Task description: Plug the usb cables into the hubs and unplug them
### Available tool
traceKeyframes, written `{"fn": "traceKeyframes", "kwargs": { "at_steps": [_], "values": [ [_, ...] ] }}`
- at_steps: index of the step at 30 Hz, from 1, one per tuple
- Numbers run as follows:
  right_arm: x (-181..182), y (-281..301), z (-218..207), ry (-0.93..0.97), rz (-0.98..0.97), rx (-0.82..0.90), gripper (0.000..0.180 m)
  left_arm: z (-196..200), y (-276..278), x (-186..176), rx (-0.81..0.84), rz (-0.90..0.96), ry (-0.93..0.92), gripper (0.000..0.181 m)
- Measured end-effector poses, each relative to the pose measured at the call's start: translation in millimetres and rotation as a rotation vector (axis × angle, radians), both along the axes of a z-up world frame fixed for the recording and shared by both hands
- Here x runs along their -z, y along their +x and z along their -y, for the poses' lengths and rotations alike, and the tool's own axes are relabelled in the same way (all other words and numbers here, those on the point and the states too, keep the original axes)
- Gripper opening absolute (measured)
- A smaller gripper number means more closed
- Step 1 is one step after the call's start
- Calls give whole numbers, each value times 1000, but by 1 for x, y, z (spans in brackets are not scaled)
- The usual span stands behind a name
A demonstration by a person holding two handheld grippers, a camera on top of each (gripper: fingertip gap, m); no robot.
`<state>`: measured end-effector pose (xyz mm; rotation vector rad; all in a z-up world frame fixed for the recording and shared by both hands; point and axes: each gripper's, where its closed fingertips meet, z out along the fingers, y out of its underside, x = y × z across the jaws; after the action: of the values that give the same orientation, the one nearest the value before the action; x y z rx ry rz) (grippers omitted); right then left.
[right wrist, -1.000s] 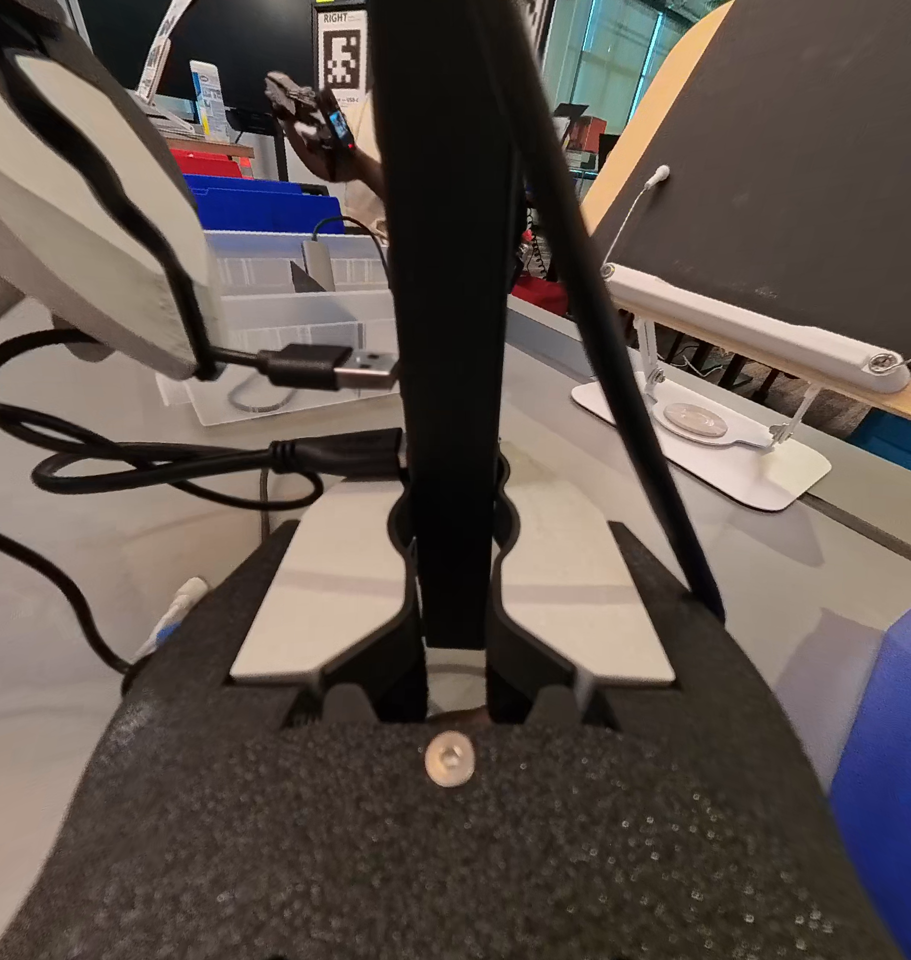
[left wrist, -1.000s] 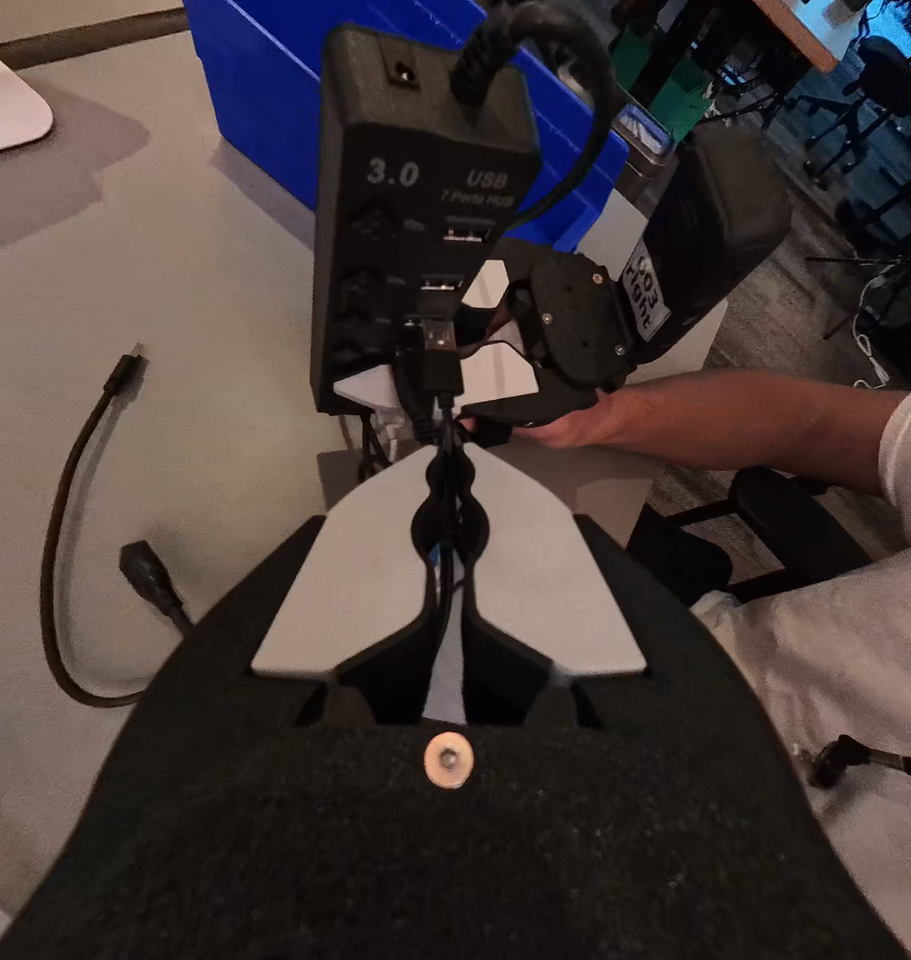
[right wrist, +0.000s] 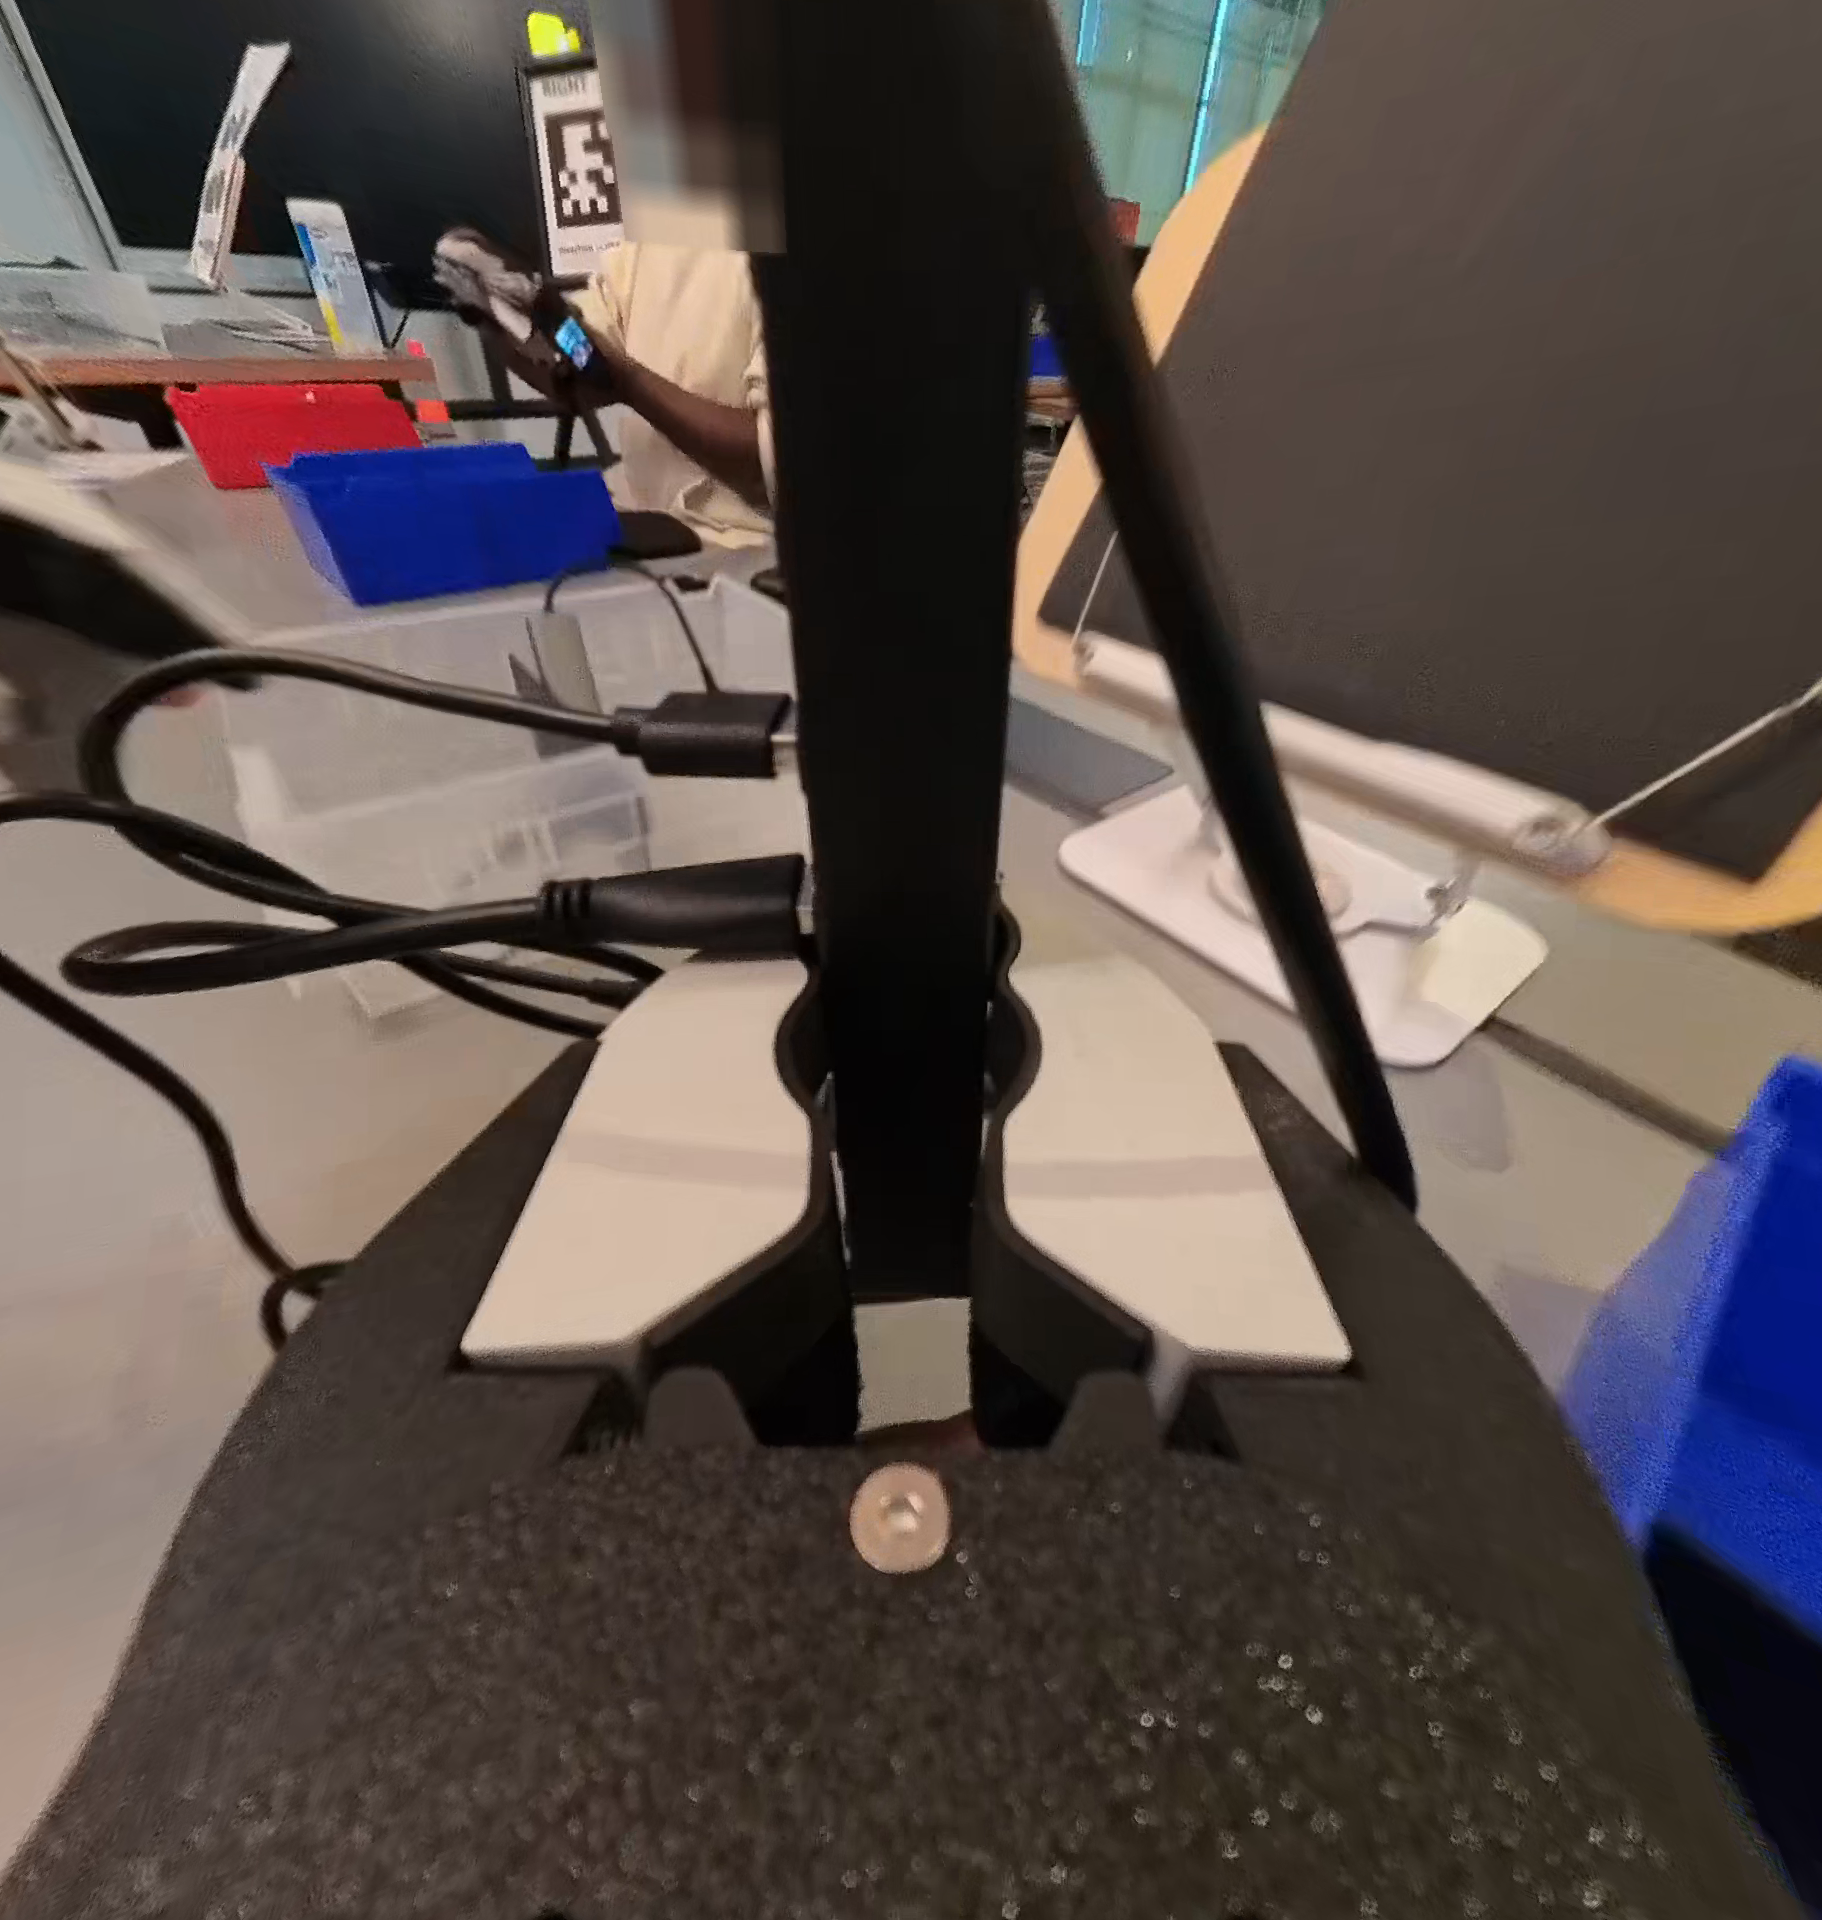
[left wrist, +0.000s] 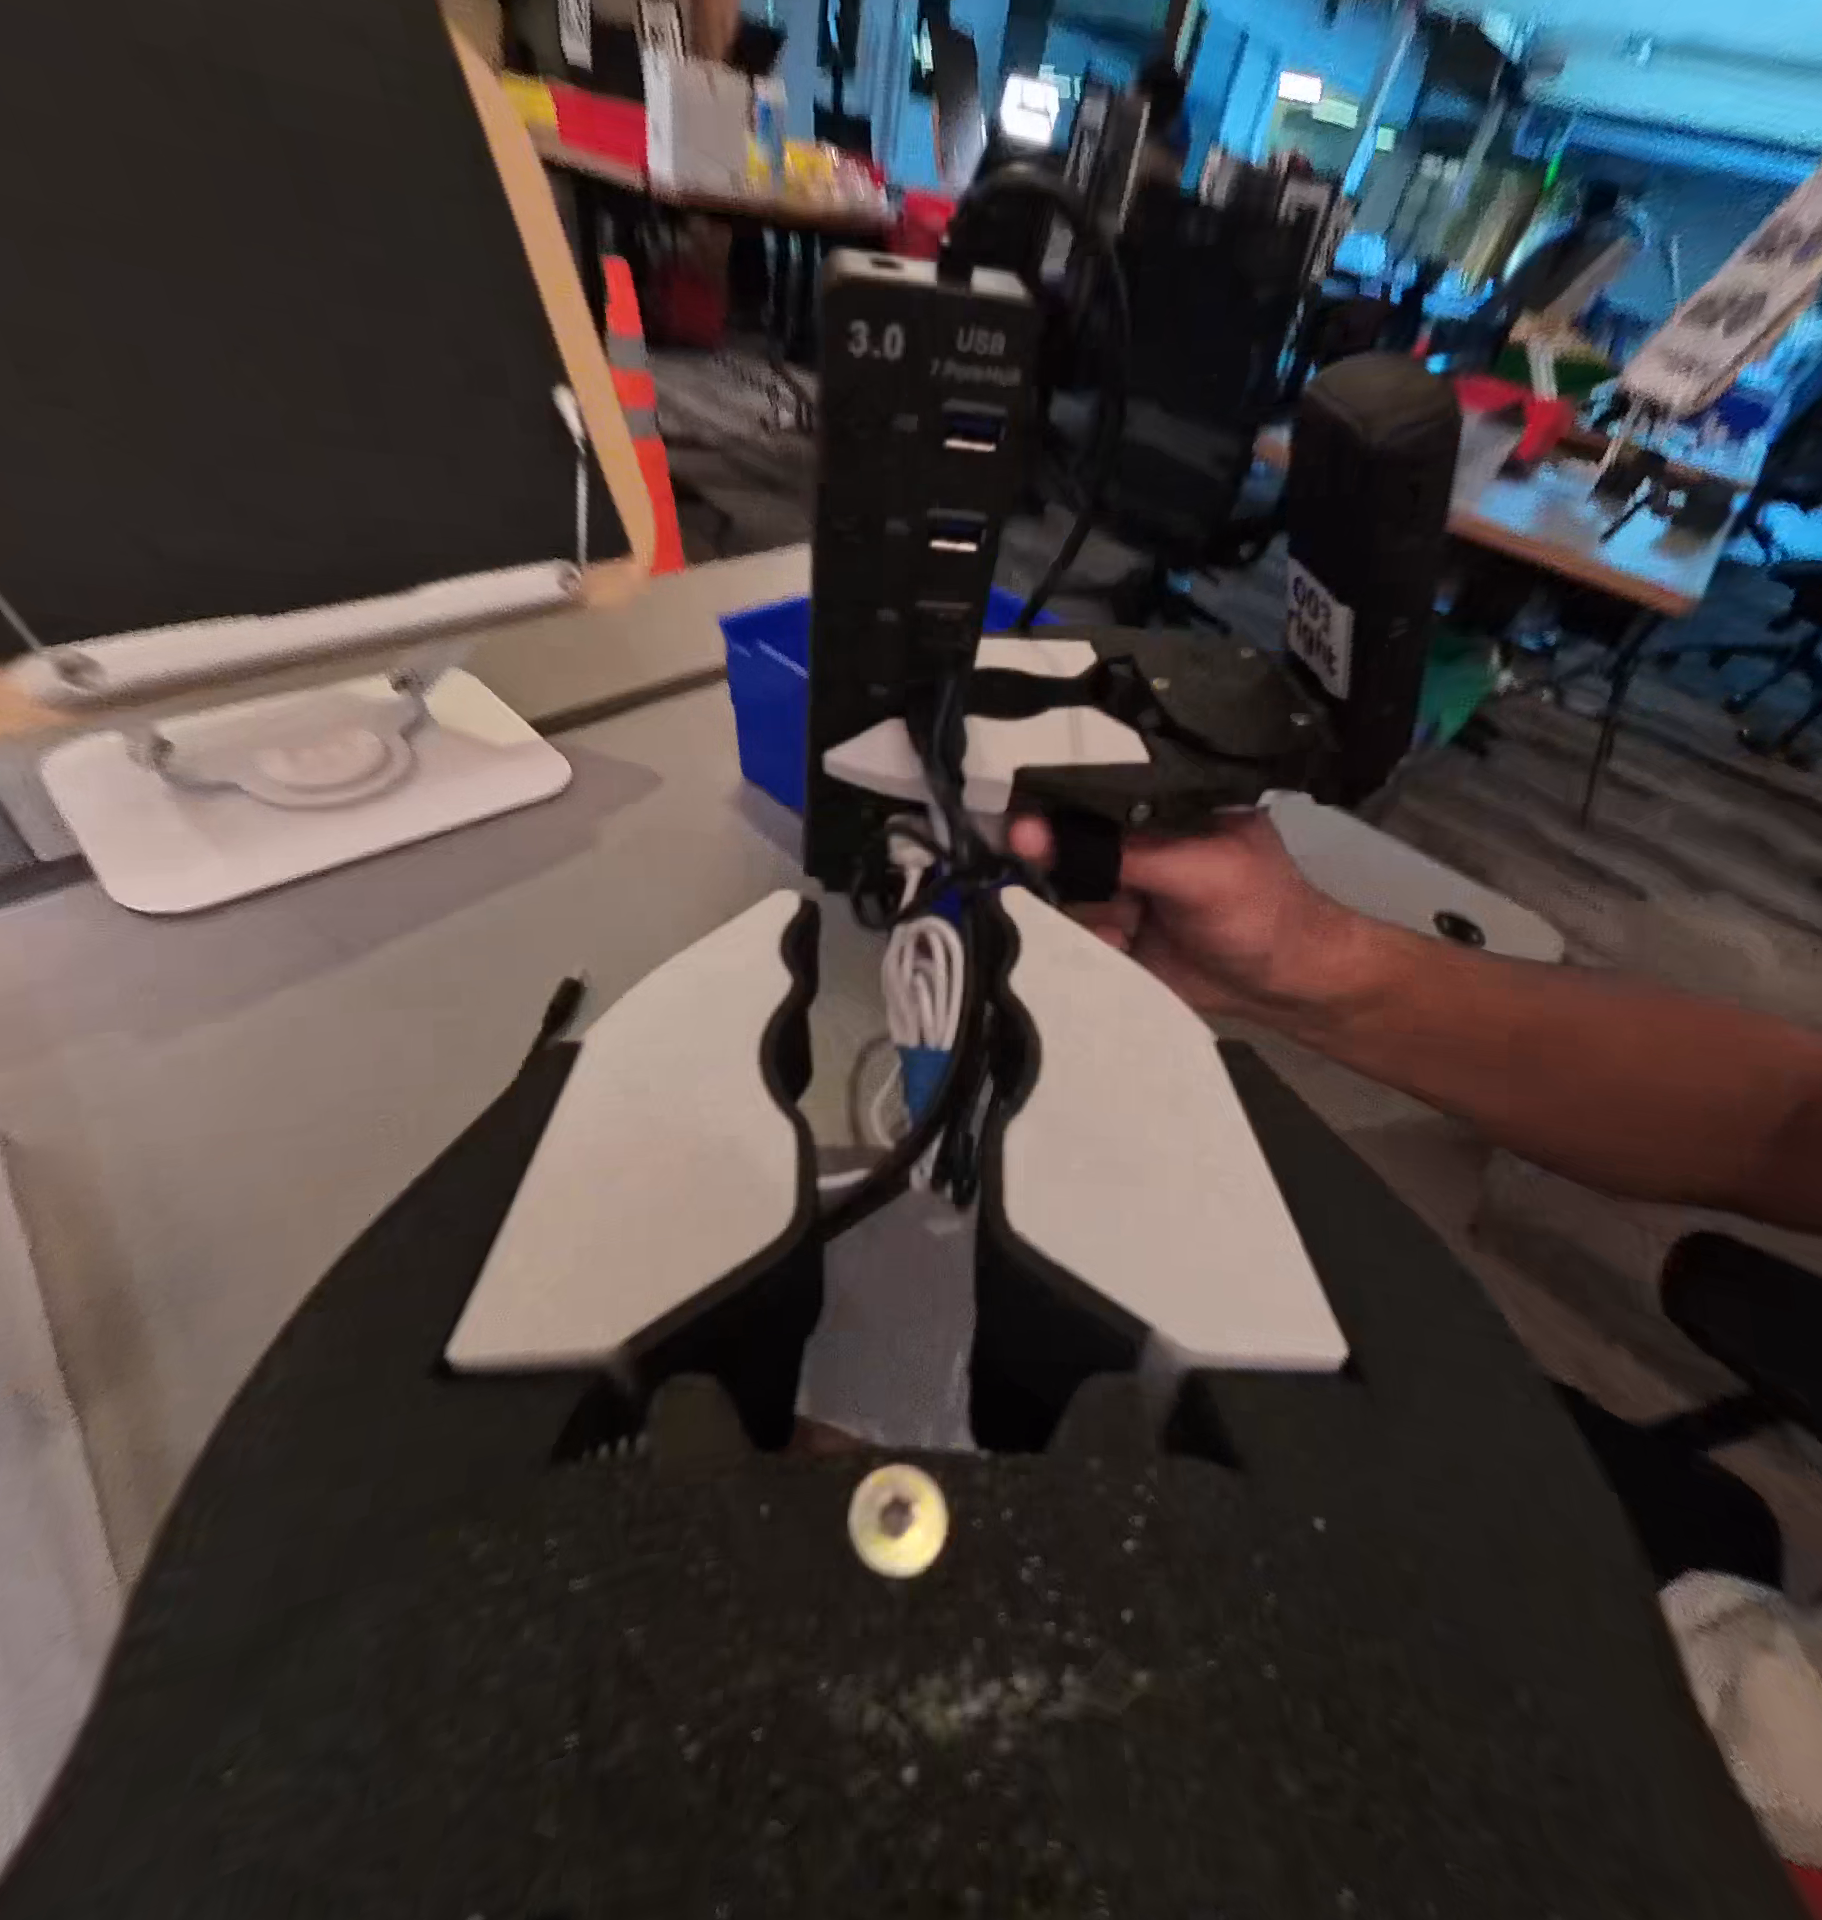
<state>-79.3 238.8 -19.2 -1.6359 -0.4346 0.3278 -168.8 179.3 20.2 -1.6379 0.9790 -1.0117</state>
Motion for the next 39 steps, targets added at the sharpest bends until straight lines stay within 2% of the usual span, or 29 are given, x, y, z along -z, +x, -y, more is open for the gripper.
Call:
{"fn": "traceKeyframes", "kwargs": {
  "at_steps": [1,2,4,10,12,14,22,26,31,34,39],
  "values": [
    [-19,7,-5,-10,10,-11,26,0,-15,-10,-31,62,26,29],
    [-40,14,-9,-13,33,-20,25,0,-30,-13,-55,101,39,29],
    [-90,29,-15,25,98,-30,26,3,-52,6,-68,97,24,29],
    [-243,93,-26,122,308,60,26,22,-88,145,-88,-120,-191,22],
    [-280,117,-30,132,343,114,26,31,-85,150,-32,-142,-252,22],
    [-306,144,-33,122,385,180,26,32,-82,143,-24,-101,-227,23],
    [-389,213,-20,127,428,350,26,36,-79,154,2,-163,-243,23],
    [-385,237,-24,97,482,414,26,38,-78,157,13,-172,-253,23],
    [-336,257,-44,40,526,458,26,41,-77,159,18,-195,-245,23],
    [-291,271,-62,17,564,485,26,40,-78,162,11,-225,-221,23],
    [-194,300,-85,-108,551,494,26,38,-80,163,-5,-248,-191,23]
  ]
}}
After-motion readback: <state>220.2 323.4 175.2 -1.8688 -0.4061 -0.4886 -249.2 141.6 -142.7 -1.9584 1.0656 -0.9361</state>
